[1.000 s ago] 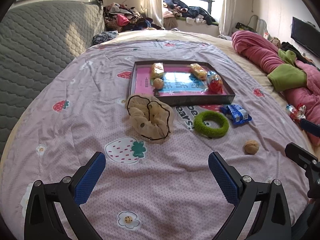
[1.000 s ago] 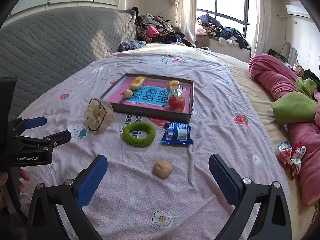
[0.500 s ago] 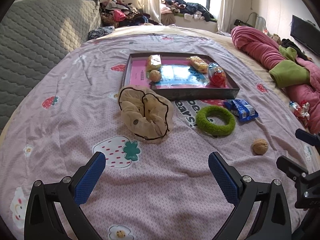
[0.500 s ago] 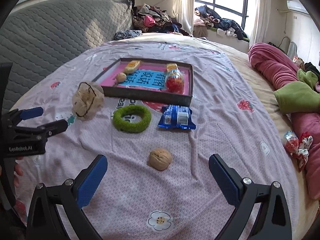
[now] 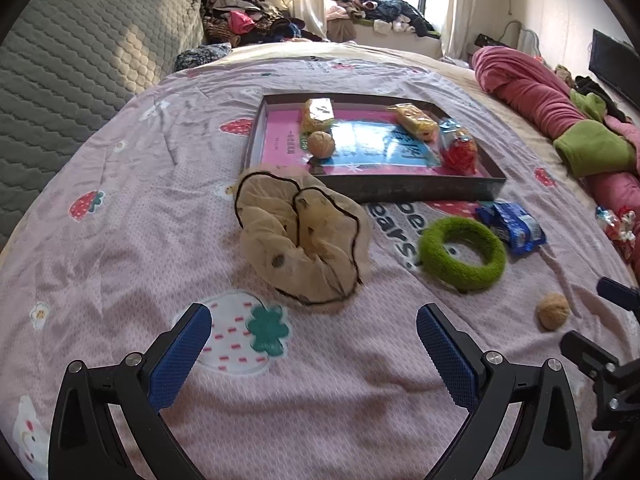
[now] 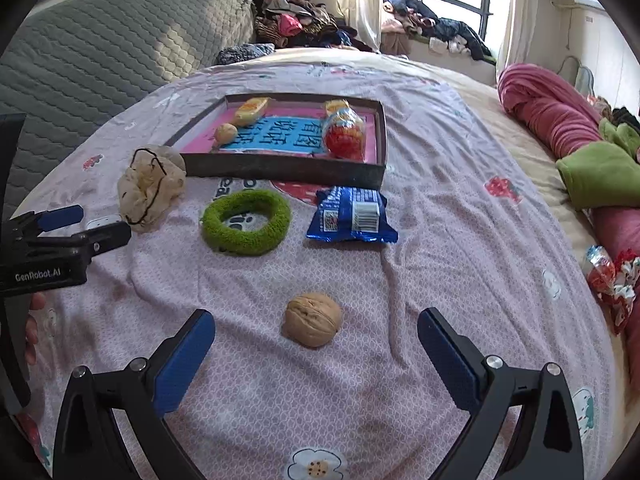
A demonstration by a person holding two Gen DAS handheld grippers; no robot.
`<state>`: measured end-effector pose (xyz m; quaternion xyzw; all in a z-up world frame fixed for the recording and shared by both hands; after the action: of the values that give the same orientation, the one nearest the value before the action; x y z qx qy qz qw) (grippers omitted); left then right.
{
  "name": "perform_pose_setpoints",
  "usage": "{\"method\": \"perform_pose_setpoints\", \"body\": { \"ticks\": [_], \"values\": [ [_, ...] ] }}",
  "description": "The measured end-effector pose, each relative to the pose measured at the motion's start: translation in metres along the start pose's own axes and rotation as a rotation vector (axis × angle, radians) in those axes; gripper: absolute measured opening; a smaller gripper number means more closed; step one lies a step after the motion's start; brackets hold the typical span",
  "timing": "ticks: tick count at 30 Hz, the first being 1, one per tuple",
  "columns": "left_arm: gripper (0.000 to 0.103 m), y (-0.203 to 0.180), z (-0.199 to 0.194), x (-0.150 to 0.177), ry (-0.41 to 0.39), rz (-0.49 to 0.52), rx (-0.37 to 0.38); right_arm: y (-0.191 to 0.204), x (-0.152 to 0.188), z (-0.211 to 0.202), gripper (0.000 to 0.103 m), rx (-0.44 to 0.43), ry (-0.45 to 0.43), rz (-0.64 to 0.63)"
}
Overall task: Organize objects
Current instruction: 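Move the left gripper to the beige mesh scrunchie while the right gripper approaches the walnut, then close the left gripper on the mesh scrunchie while the right gripper grasps the walnut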
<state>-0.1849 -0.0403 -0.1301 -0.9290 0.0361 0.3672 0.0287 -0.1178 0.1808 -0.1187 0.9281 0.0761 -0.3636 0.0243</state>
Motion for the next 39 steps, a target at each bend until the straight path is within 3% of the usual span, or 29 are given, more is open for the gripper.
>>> {"method": "perform_pose_setpoints", "body": {
  "ticks": [8,25,27,29,31,39],
  "values": [
    [0.102,0.0,0.017,-0.012,0.014,-0.021,0.012,0.002,0.001,0.01,0.102,0.014,0.013,-0.029],
    [0.101,0.001,0.04,-0.015,0.03,-0.015,0.015,-0.002,0.001,0.026,0.102,-0.004,0.021,0.031],
    [0.095,0.003,0.043,-0.016,0.028,-0.02,0.013,-0.002,0.002,0.03,0.096,-0.001,0.03,0.037],
    [0.087,0.002,0.046,-0.017,0.037,-0.027,0.02,-0.001,0.003,0.032,0.081,0.002,0.038,0.042],
    [0.077,0.001,0.049,-0.017,0.049,-0.036,0.035,0.001,0.005,0.036,0.077,-0.005,0.058,0.043],
    [0.063,-0.003,0.057,-0.018,0.064,-0.039,0.045,0.009,0.005,0.039,0.063,-0.016,0.059,0.036]
  ]
}}
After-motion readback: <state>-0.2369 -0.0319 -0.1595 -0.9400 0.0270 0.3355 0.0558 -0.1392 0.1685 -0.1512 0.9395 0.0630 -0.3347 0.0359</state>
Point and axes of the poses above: each gripper's, at about its wrist camera, not at the fingertips, and z roughly the way its jaws point, y to its left, x to its underside, the point moved 8 cm from there along z, roughly the way its jaws point, and after that the axes turned 3 degrees about -y, right-handed, at the moved point
